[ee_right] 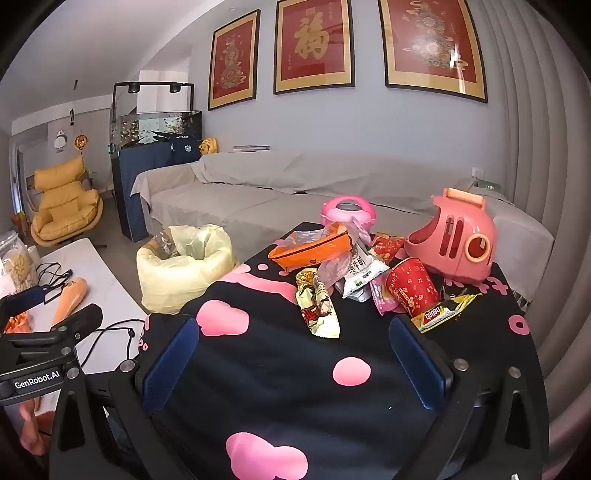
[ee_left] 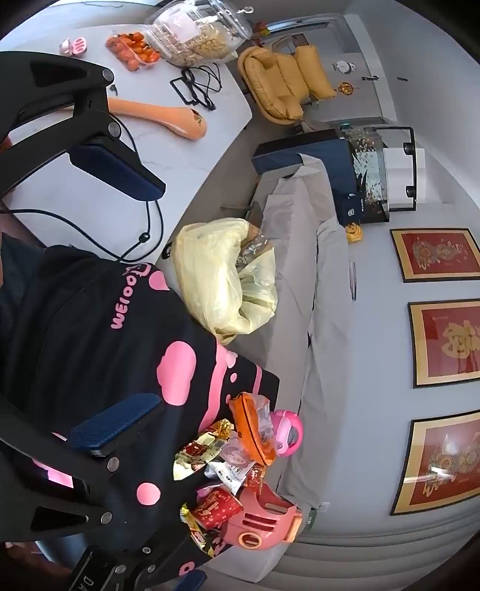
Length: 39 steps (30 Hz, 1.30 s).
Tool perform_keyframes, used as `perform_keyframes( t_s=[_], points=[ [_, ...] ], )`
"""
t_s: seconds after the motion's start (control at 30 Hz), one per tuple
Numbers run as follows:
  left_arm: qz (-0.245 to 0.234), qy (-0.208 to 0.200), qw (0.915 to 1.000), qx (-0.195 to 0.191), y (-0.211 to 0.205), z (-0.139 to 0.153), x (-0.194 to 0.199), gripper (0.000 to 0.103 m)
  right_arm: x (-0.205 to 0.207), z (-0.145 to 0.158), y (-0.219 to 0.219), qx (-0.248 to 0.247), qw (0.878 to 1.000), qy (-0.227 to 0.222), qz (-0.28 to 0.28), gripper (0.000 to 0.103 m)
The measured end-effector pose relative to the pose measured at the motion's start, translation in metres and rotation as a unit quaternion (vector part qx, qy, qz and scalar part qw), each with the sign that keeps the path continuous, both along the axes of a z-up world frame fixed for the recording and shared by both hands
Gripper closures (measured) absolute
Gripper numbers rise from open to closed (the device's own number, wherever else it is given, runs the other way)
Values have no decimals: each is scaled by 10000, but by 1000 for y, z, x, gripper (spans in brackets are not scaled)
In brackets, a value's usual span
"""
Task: Collect trash
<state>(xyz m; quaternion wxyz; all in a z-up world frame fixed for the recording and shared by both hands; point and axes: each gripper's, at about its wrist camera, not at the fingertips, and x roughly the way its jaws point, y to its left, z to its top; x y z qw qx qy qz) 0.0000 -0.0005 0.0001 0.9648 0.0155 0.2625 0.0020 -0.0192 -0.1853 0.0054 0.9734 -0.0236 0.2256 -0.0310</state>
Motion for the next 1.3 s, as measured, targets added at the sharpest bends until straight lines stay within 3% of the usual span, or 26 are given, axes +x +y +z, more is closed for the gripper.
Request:
perform_keyframes(
  t_s=[1.3],
  points=[
    [18,-4,10000,-54,4,9,-1,0,1,6,-1,-37,10000,-49,-12,1]
  ],
)
